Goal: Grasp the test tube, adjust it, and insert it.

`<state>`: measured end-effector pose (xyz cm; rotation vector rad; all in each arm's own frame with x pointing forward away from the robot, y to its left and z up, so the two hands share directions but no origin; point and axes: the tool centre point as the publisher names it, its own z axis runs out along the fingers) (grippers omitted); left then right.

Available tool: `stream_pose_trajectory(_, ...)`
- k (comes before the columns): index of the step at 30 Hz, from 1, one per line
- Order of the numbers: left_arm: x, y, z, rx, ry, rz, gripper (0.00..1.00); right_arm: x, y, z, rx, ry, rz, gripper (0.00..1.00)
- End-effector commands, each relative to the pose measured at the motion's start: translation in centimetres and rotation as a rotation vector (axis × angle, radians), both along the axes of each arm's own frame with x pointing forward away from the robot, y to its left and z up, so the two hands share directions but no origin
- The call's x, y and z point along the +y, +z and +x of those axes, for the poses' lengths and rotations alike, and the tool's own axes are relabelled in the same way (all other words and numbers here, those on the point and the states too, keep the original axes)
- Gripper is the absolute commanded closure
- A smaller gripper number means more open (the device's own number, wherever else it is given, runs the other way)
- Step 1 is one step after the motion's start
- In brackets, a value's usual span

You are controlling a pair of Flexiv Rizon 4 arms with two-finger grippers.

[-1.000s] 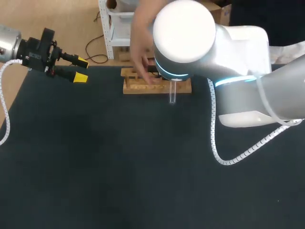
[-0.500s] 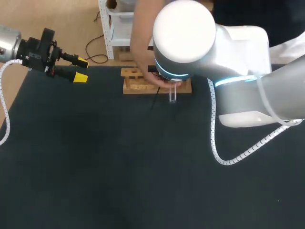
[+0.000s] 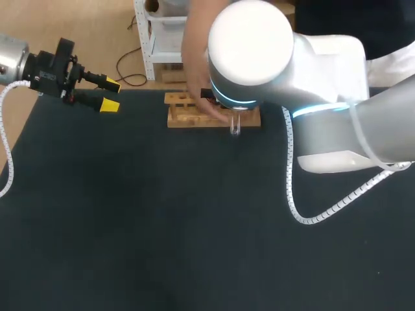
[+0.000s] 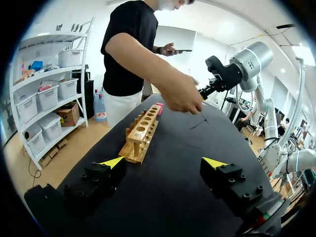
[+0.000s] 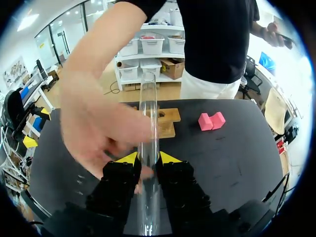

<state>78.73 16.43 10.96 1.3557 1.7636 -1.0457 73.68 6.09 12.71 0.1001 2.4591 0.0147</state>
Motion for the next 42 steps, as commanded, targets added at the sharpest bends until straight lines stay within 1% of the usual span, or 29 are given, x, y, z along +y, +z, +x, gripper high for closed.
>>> stream_pose_trajectory(1,0.1,-0.1,0.0,-0.002,-0.002,-0.001,0.00,-0.1,0.0,-0.1,-0.004,-0.001,0.001,1.00)
stream_pose_trajectory(19,0.1,-0.1,0.0,-0.002,-0.002,-0.001,0.00,-0.1,0.0,-0.1,-0.004,-0.001,0.001,1.00)
stream_pose_trajectory(25,0.1,-0.1,0.0,-0.002,-0.002,-0.001,0.00,0.2,-1.0,0.8,0.003,-0.001,0.000,1.00)
stream_pose_trajectory(30,0.1,-0.1,0.0,-0.002,-0.002,-0.001,0.00,0.7,-1.9,1.6,0.008,-0.002,0.017,1.00)
stream_pose_trajectory(38,0.1,-0.1,0.0,-0.002,-0.002,-0.001,0.00,1.1,-3.8,3.1,0.041,0.014,0.028,1.00)
stream_pose_trajectory(42,0.1,-0.1,0.0,-0.002,-0.002,-0.001,0.00,1.3,-4.7,3.5,0.067,0.023,0.006,1.00)
